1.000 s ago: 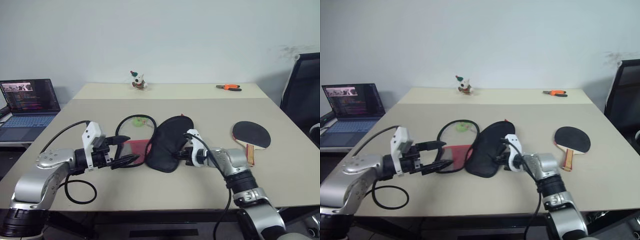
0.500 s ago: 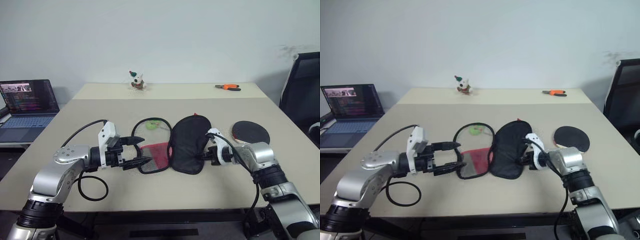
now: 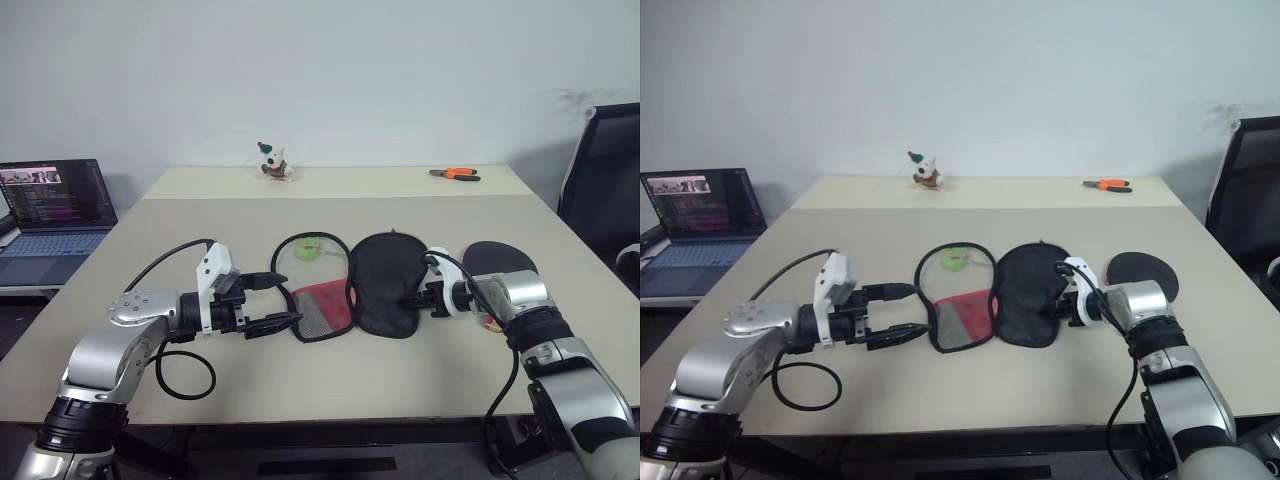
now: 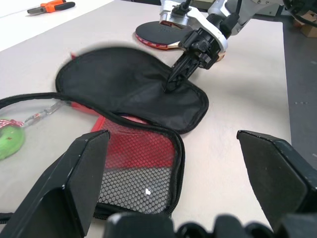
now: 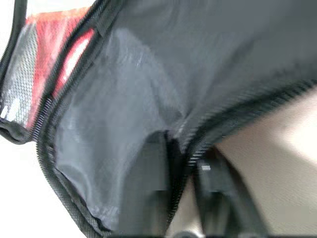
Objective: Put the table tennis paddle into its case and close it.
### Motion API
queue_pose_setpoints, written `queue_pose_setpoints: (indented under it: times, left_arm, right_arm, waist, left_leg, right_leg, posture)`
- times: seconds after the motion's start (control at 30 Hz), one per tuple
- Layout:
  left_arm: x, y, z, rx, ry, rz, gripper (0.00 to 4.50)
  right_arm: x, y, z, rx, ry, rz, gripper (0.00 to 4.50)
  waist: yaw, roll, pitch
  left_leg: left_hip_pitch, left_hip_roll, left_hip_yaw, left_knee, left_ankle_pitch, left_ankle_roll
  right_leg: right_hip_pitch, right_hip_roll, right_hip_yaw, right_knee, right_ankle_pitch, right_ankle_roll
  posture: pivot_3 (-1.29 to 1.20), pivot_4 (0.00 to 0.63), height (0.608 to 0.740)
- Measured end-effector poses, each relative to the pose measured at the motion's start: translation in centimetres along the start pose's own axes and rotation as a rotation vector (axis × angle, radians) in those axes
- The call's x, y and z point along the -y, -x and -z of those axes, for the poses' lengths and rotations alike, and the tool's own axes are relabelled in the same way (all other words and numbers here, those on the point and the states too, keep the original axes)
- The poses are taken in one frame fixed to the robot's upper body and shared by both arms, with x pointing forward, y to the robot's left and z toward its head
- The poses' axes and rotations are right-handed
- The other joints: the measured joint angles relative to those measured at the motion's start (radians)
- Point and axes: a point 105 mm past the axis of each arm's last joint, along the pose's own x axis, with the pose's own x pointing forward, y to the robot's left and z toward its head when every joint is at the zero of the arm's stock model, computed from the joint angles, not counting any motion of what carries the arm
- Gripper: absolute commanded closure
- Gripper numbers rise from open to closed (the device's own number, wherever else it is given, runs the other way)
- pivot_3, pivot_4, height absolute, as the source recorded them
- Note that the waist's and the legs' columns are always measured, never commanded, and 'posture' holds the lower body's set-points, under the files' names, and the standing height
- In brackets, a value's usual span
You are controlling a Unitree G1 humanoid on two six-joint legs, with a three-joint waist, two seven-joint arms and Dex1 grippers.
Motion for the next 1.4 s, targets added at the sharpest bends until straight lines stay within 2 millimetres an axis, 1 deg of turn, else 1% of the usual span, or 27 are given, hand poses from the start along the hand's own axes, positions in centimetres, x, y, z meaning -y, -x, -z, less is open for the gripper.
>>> queue_pose_setpoints:
  times: [0.13,0.23,0.3,0.4,0.43,0.5,0.53,0.6,0.67,0.73,0.83,0.9,0.93,1.0,1.13,1.2,1.27,1.37,1.4]
  left_arm:
    - [0.0,-0.1,0.0,0.005,0.001,0.001,0.00]
    - [0.1,-0.3,0.1,0.015,0.005,0.005,0.00]
    - [0.2,-0.5,0.0,0.021,0.005,0.007,0.00]
    - [0.2,-0.7,-0.1,0.028,0.003,0.015,0.00]
    - [0.1,-0.8,-0.1,0.029,0.002,0.015,0.00]
    - [-0.1,-0.9,-0.2,0.036,0.000,0.020,0.00]
    - [-0.2,-1.1,-0.5,0.043,-0.002,0.029,0.00]
    - [-0.5,-1.2,-1.1,0.057,-0.017,0.035,0.00]
    - [-0.7,-1.5,-1.6,0.067,-0.032,0.045,0.00]
    - [-0.8,-1.6,-1.9,0.069,-0.051,0.052,0.00]
    - [-1.0,-1.8,-1.5,0.068,-0.043,0.060,0.00]
    - [-0.9,-2.0,-1.2,0.064,-0.038,0.065,0.00]
    - [-1.0,-2.0,-1.1,0.063,-0.033,0.063,0.00]
    - [-1.1,-2.0,-0.9,0.059,-0.027,0.058,0.00]
    - [-1.1,-2.0,-1.0,0.061,-0.033,0.059,0.00]
    - [-1.2,-2.0,-1.0,0.064,-0.039,0.057,0.00]
    - [-1.2,-2.0,-1.0,0.064,-0.043,0.054,0.00]
    - [-1.2,-1.9,-1.0,0.064,-0.045,0.051,0.00]
    - [-1.2,-1.9,-1.0,0.063,-0.044,0.050,0.00]
  right_arm:
    - [0.2,0.1,-0.5,0.023,0.031,0.017,1.06]
    - [1.3,0.8,-1.4,0.062,0.036,0.094,0.04]
    - [2.5,2.0,-2.1,0.106,0.024,0.167,0.04]
    - [5.2,5.1,-3.4,0.206,0.047,0.381,0.04]
    - [5.8,5.9,-3.5,0.236,0.042,0.440,0.04]
    - [7.0,7.3,-3.0,0.278,0.022,0.550,0.04]
    - [7.5,8.1,-2.3,0.293,-0.002,0.619,0.04]
    - [7.9,8.8,-0.5,0.302,-0.062,0.705,0.04]
    - [7.5,8.9,0.9,0.314,-0.109,0.750,0.04]
    - [7.2,9.1,1.5,0.319,-0.127,0.777,0.04]
    - [7.2,10.4,1.7,0.364,-0.150,0.858,0.04]
    - [7.6,10.7,2.5,0.359,-0.173,0.899,0.04]
    - [7.8,10.6,3.3,0.338,-0.185,0.917,0.04]
    - [8.1,10.5,3.8,0.319,-0.195,0.934,0.04]
    - [8.6,10.1,4.3,0.298,-0.218,0.939,0.04]
    - [8.7,9.3,4.5,0.281,-0.217,0.927,0.04]
    - [8.8,8.9,4.2,0.282,-0.218,0.916,0.04]
    - [8.9,8.0,3.7,0.284,-0.205,0.890,0.64]
    - [9.0,7.8,3.5,0.284,-0.200,0.881,0.94]
  waist:
    - [0.001,0.000,0.000]
    - [0.001,0.000,0.000]
    - [0.003,0.000,0.000]
    - [0.009,0.000,0.000]
    - [0.012,0.000,0.000]
    - [0.015,0.000,0.000]
    - [0.017,0.000,0.000]
    - [0.017,0.000,0.000]
    - [0.013,0.000,0.000]
    - [0.009,0.000,0.000]
    - [0.009,0.000,0.000]
    - [0.010,0.000,0.000]
    - [0.010,0.000,0.000]
    - [0.008,0.000,0.000]
    - [0.007,0.000,0.000]
    - [0.007,0.000,0.000]
    - [0.003,0.000,0.000]
    - [-0.007,-0.001,0.000]
    - [-0.010,-0.001,0.000]
  left_leg:
    - [0.000,0.000,0.000,0.000,0.000,0.000]
    - [0.000,0.000,0.000,0.001,0.000,0.000]
    - [0.000,0.000,0.000,0.000,0.000,0.000]
    - [-0.001,0.000,0.000,0.000,0.000,0.000]
    - [-0.001,0.000,0.000,0.000,0.000,0.000]
    - [-0.001,0.000,0.000,0.000,0.000,0.000]
    - [-0.001,0.000,0.000,0.000,0.000,0.000]
    - [-0.001,0.000,0.000,0.000,0.000,0.000]
    - [0.000,0.000,0.001,0.000,0.000,0.000]
    - [0.001,0.000,0.003,0.000,0.000,0.000]
    - [0.001,0.000,0.004,0.000,0.000,0.000]
    - [0.001,0.000,0.004,0.000,0.000,0.000]
    - [0.001,0.000,0.005,0.000,0.000,0.000]
    - [0.001,0.000,0.006,0.000,0.000,0.000]
    - [0.002,0.000,0.007,0.000,0.000,0.000]
    - [0.002,0.000,0.008,0.000,0.000,0.000]
    - [0.003,0.000,0.009,0.000,0.000,0.000]
    - [0.004,0.000,0.013,0.001,0.000,0.000]
    - [0.004,0.000,0.014,0.002,0.000,0.000]
  right_leg:
    - [0.000,0.000,0.000,0.000,0.000,0.000]
    - [0.000,0.000,0.000,0.000,0.000,0.000]
    - [0.000,0.000,0.000,0.000,0.000,0.000]
    - [0.000,-0.001,0.000,-0.001,0.000,0.000]
    - [0.000,-0.001,0.000,-0.001,0.000,0.000]
    - [0.000,-0.001,0.000,0.000,0.000,0.000]
    - [0.000,-0.001,0.000,0.000,0.000,0.000]
    - [0.000,-0.001,0.000,0.000,0.000,0.000]
    - [0.000,-0.001,0.002,0.001,0.000,0.000]
    - [-0.001,0.000,0.003,0.002,0.000,0.000]
    - [0.000,0.001,0.003,0.001,0.000,0.000]
    - [0.000,0.001,0.004,0.001,0.000,0.000]
    - [0.000,0.001,0.004,0.001,0.000,0.000]
    - [-0.001,0.001,0.006,0.001,0.000,0.000]
    - [-0.001,0.002,0.012,0.001,0.000,0.000]
    - [-0.001,0.002,0.013,0.001,0.000,0.001]
    - [-0.001,0.002,0.014,0.001,0.001,0.002]
    - [0.000,0.002,0.018,0.001,0.002,0.004]
    - [0.000,0.003,0.019,0.001,0.003,0.005]
  posture:
    - [0.00,0.150,0.740]
    - [0.00,0.150,0.740]
    - [0.00,0.150,0.740]
    - [0.00,0.150,0.740]
    - [0.00,0.150,0.740]
    - [0.00,0.150,0.740]
    - [0.00,0.150,0.740]
    - [0.00,0.150,0.740]
    - [0.00,0.150,0.740]
    - [0.00,0.150,0.740]
    - [0.00,0.150,0.740]
    - [0.00,0.150,0.740]
    - [0.00,0.150,0.740]
    - [0.00,0.150,0.740]
    - [0.00,0.150,0.740]
    - [0.00,0.150,0.740]
    - [0.00,0.150,0.740]
    - [0.00,0.150,0.740]
    - [0.00,0.150,0.740]
